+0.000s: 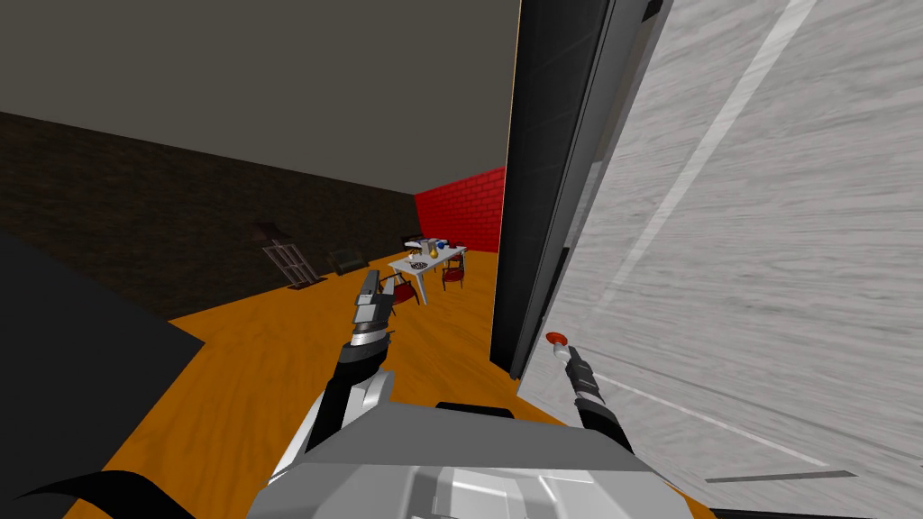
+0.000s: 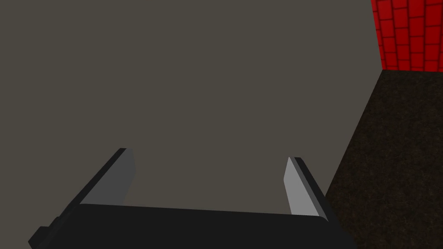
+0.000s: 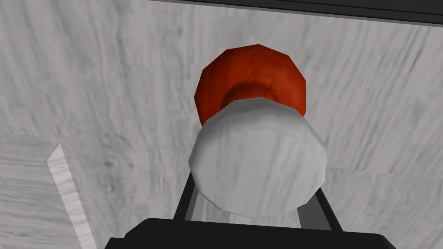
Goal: Pull the door open
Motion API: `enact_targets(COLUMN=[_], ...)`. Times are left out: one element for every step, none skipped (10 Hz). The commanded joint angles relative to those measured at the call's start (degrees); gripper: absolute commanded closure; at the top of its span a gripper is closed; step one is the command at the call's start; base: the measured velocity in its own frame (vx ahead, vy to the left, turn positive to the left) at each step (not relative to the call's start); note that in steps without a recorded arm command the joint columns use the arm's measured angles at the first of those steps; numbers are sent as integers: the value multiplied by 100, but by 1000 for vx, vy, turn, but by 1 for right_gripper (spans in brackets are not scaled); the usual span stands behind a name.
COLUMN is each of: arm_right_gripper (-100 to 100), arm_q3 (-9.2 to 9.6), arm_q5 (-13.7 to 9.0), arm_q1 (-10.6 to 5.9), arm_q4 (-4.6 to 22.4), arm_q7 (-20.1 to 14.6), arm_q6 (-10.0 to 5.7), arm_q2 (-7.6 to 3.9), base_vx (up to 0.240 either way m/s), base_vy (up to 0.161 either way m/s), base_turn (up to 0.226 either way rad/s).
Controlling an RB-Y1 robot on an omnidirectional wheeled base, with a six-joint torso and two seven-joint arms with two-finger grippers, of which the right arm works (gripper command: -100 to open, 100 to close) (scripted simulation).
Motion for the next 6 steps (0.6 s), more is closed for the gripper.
enact_targets(arm_right_gripper=[100, 100, 100, 100, 100, 100], arm_q3=[101, 101, 131, 161, 161, 191], arm_q5=[-52, -52, -116, -180, -180, -244], arm_q1=[11, 11, 22, 33, 33, 44], arm_q4=[-119, -119, -132, -145, -145, -158], arm_q7=[-286, -294, -532, -706, -770, -998], arm_q6=[31, 31, 30, 28, 28, 26], arm_q2=[55, 55, 46, 38, 38, 29], base_vx=[-32, -26, -29, -42, -34, -35], base_vy=[-12, -3, 1, -14, -10, -5], base_turn=[48, 31, 52, 41, 29, 56])
